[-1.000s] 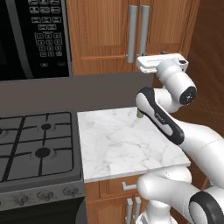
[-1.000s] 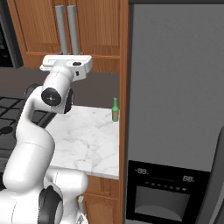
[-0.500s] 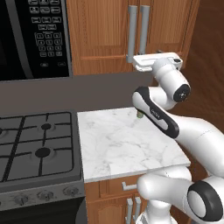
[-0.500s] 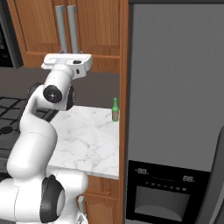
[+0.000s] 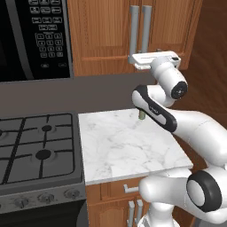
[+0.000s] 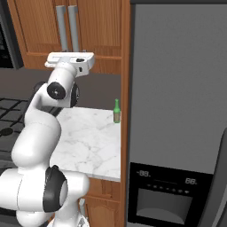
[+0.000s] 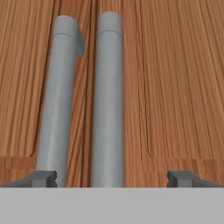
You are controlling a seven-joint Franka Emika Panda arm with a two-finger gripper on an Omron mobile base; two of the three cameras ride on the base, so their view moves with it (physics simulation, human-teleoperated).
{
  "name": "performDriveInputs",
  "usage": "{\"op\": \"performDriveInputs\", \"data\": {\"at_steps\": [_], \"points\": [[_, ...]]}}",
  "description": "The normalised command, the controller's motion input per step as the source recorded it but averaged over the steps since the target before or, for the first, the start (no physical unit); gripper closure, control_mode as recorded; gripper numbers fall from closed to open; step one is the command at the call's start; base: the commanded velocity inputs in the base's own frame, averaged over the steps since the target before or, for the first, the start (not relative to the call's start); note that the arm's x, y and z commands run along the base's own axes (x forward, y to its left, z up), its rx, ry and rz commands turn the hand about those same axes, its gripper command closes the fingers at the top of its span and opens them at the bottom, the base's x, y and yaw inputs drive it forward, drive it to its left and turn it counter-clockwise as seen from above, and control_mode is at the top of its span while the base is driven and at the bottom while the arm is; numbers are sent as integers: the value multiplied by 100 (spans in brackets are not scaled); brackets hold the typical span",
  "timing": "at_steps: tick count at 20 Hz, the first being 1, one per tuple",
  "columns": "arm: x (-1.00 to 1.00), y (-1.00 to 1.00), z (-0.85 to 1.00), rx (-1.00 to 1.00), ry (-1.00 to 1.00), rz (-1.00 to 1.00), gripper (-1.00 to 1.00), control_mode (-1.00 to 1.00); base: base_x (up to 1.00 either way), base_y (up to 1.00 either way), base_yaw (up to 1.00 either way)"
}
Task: Pick the bar soap and sponge from the cabinet and place them on the counter.
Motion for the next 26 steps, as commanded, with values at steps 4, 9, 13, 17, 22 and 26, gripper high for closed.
{"op": "performDriveInputs", "data": {"at_steps": [4,9,13,17,22,26], "points": [[23,3,0,0,0,0,-100,-100,0,0,0],[20,0,0,0,0,0,-100,-100,0,0,0],[17,0,0,0,0,0,-100,-100,0,0,0],[17,2,0,0,0,0,-100,-100,0,0,0],[18,2,0,0,0,0,-100,-100,0,0,0],[16,6,-7,0,0,0,-100,-100,0,0,0]]}}
